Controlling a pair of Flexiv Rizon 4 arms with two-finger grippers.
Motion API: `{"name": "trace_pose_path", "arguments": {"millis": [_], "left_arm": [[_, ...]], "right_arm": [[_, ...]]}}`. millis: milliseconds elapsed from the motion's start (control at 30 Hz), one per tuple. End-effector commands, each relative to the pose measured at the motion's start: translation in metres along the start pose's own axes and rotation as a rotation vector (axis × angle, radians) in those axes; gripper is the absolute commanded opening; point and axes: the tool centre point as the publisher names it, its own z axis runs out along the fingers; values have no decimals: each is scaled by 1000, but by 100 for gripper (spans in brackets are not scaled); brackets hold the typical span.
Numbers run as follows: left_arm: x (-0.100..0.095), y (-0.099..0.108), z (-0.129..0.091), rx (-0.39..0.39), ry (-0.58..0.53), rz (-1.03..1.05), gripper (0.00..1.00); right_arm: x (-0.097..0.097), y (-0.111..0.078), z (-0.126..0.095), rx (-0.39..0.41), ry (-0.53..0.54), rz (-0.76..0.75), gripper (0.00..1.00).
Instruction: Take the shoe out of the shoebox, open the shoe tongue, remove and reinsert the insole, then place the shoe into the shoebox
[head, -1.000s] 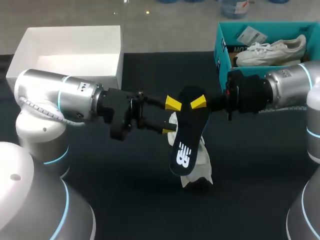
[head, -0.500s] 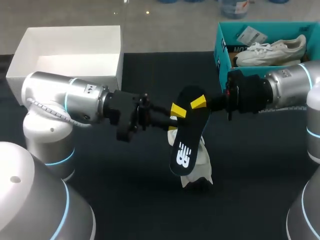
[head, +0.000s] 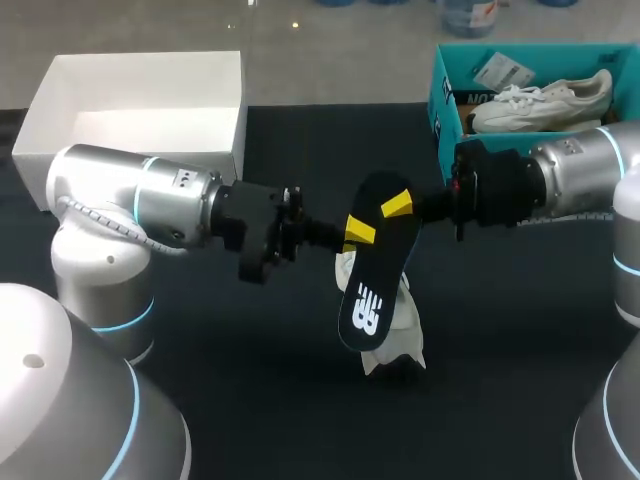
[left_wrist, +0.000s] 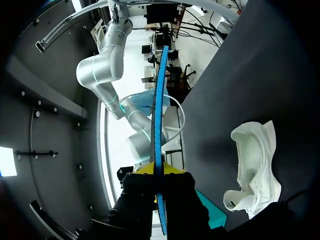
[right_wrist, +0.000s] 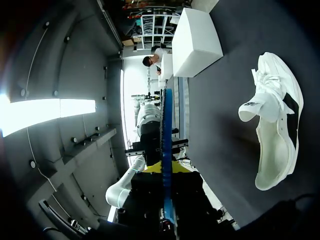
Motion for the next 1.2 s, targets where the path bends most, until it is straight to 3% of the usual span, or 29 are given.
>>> {"name": "trace_pose_path", "arguments": {"millis": [33, 300, 333, 367, 400, 733, 833, 967, 1033, 1200], "left_arm": [[1, 0, 1, -11, -3, -2, 0], [2, 1, -7, -31, -3, -2, 0], [2, 2, -8, -32, -3, -2, 0], [2, 2, -9, -35, -2, -2, 0], [2, 2, -10, -41, 2, -2, 0], [4, 3, -19, -58, 17, -26, 0], [5, 4, -21, -64, 22, -46, 0], [8, 6, -22, -67, 27, -68, 0], [9, 6, -23, -69, 33, -72, 0], [10, 6, -24, -72, 51, -79, 0]], "right_arm": [[0, -2, 0, 0, -5, 1, 0], [0, -2, -1, 0, -7, -1, 0], [0, -3, -2, -4, -4, -3, 33], [0, -4, -3, -8, 0, -3, 49], [-1, -5, -4, -21, 0, -6, 100], [-2, -32, -33, -114, -71, -160, 100], [-2, -42, -40, -64, -144, -259, 100], [0, -56, -36, 139, -394, -365, 100], [-2, -57, -41, 74, -463, -266, 100], [-2, -57, -41, 74, -463, -266, 100]]}}
